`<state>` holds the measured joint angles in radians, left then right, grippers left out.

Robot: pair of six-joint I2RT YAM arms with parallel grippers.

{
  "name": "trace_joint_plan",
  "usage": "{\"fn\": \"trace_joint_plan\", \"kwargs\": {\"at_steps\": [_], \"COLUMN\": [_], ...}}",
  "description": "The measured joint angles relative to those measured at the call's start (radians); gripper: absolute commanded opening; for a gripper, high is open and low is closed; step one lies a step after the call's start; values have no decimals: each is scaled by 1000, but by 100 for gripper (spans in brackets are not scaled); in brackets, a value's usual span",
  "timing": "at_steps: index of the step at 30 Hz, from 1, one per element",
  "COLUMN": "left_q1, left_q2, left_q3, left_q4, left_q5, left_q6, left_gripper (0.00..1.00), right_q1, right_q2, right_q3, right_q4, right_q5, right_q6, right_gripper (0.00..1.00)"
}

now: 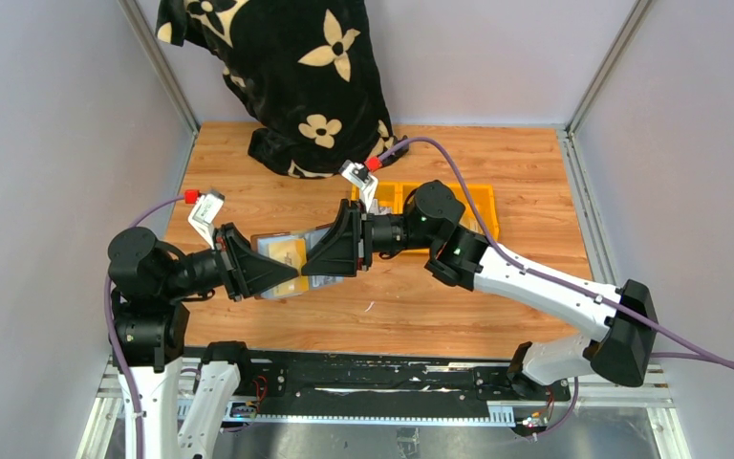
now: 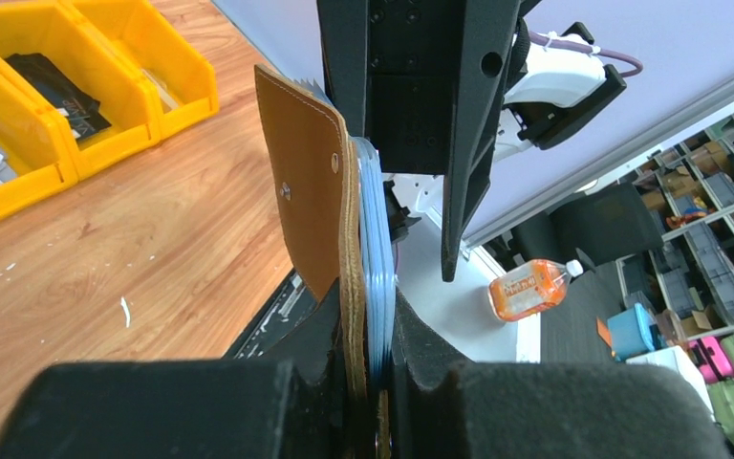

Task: Take the credit cards out of the card holder
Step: Remove the credit card from the card holder.

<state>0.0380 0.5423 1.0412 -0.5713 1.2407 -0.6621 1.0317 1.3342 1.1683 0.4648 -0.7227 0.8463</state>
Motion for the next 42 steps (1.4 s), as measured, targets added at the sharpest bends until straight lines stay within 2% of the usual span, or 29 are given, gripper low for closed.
{"fn": "trace_joint_plan", "kwargs": {"at_steps": [2, 10, 11, 14, 20, 30, 35, 36, 42], "left_q1": [0, 1, 1, 1, 1, 0, 0, 0, 0], "left_q2": [-2, -12, -13, -14, -12, -9, -7, -6, -3], "left_q3": [0, -11, -15, -26, -26, -26, -26, -26, -26], "left_q4": [0, 9, 10, 11, 8, 8, 7, 7, 4], "left_q5": [0, 13, 16, 31, 50, 62, 61, 61, 56], "left_q6": [0, 2, 3, 3, 1, -4, -4, -4, -4], "left_gripper": [16, 26, 29, 29, 23, 22, 16, 14, 6], "right_q1": [0, -6, -6, -6, -13, -19, -21, -22, -22], "right_q2": [10, 34, 37, 38, 23, -34, -48, -49, -49], "right_q3": [7, 13, 13, 11, -17, -69, -87, -88, -93], "right_q4": [3, 6, 6, 9, 26, 19, 14, 14, 24], "right_q5": [-10, -30, -30, -33, -29, -5, -1, -2, -3], "right_q6": [5, 27, 30, 31, 33, 24, 23, 23, 30], "right_gripper": [26, 0, 0, 0, 0, 0, 0, 0, 38]}}
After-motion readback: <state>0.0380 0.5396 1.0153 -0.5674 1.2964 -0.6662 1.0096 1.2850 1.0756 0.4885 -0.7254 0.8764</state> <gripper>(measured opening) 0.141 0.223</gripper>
